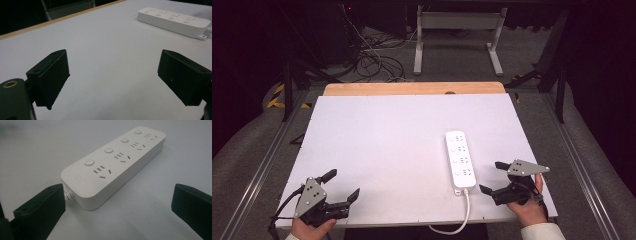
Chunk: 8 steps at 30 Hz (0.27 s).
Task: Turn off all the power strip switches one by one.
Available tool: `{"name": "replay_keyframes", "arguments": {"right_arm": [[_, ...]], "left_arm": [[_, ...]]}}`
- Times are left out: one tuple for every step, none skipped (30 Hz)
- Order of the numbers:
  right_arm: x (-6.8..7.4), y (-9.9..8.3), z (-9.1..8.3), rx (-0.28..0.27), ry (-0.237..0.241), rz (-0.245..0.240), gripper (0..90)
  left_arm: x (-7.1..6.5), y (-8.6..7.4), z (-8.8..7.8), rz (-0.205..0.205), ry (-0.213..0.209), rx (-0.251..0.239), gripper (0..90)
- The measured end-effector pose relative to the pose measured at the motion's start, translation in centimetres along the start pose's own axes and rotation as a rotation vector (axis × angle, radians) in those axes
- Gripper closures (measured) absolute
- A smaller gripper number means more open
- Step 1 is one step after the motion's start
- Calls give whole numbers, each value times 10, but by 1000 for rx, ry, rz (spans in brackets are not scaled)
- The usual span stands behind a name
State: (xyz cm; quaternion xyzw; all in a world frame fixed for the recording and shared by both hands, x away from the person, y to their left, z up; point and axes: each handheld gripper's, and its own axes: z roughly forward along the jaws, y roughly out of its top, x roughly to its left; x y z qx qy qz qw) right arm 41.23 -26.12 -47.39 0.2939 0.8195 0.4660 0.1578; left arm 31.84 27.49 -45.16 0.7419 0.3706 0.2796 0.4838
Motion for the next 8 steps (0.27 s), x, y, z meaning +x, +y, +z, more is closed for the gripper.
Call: {"name": "replay_keyframes", "arguments": {"right_arm": [[1, 0, 1, 11, -7, -10, 0], [2, 0, 1, 25, -12, -22, 0], [2, -1, 2, 36, -12, -32, 0], [3, -1, 3, 40, -5, -37, 0], [3, -1, 3, 34, 2, -38, 0], [4, 0, 2, 28, 3, -40, 0], [4, 1, 1, 14, 8, -39, 0], [4, 1, 0, 2, 12, -35, 0]], "left_arm": [[1, 0, 0, -10, -3, 2, 103], [1, 0, 1, -8, -1, 6, 103], [2, 0, 1, 2, 9, 8, 104], [1, -1, 1, 7, 17, 8, 105], [1, -1, 2, 25, 24, 13, 108], [0, -1, 2, 31, 25, 12, 110], [1, -1, 3, 52, 30, 17, 111], [0, -1, 3, 52, 32, 17, 112]]}}
